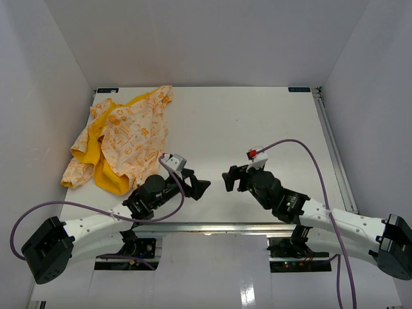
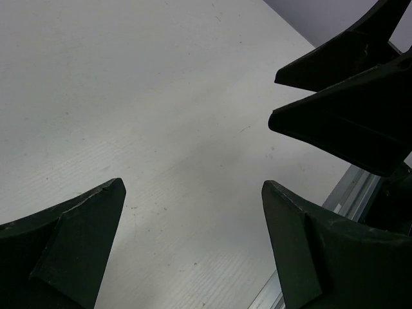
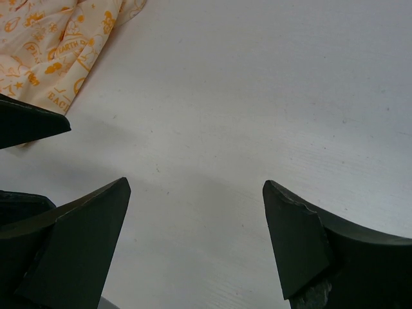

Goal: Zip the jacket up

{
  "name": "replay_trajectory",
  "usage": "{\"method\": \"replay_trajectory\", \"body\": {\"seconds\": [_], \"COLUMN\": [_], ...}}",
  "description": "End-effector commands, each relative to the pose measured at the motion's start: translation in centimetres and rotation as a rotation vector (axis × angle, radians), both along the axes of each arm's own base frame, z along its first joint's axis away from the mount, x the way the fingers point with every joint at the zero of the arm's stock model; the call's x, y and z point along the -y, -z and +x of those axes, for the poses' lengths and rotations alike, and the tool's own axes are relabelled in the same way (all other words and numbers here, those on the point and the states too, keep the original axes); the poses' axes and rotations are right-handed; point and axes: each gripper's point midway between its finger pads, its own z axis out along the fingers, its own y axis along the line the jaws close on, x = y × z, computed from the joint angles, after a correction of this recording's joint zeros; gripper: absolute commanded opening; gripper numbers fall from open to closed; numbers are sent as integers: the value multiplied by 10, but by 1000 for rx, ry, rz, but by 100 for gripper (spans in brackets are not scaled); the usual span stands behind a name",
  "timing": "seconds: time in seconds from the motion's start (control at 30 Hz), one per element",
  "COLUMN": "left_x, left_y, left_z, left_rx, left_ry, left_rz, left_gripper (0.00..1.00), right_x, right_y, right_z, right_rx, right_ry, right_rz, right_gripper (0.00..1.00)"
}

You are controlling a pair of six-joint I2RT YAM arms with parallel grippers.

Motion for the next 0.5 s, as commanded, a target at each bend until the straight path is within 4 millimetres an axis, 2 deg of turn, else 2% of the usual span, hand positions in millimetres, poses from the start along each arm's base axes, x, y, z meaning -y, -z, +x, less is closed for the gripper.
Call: {"method": "replay_trajectory", "body": {"seconds": [0.0,0.03,0.1,0.17,0.27,0.3,0.37,0.47], "left_x": [-1,-6,-20,-34,-60,-69,-100,-124], "left_y": [-10,-5,24,22,36,38,42,27], "left_z": [5,12,31,64,97,104,114,128], "left_rx": [22,12,-86,-154,-286,-305,-326,-343], "left_ry": [-27,-75,-220,-401,-618,-674,-820,-924], "left_rz": [-32,-24,61,117,303,341,424,420], "left_gripper": [98,98,98,98,98,98,98,98], "right_x": [-7,-7,-10,-14,-18,-21,-24,-25], "right_y": [-33,-34,-36,-39,-38,-37,-40,-42], "right_z": [2,2,1,1,-1,-3,-5,-8], "right_rx": [58,63,62,54,42,45,57,65], "right_ry": [-11,-14,-30,-42,-65,-89,-115,-132], "right_rz": [84,86,83,77,54,53,67,81], "right_gripper": [90,90,90,90,90,90,90,90]}}
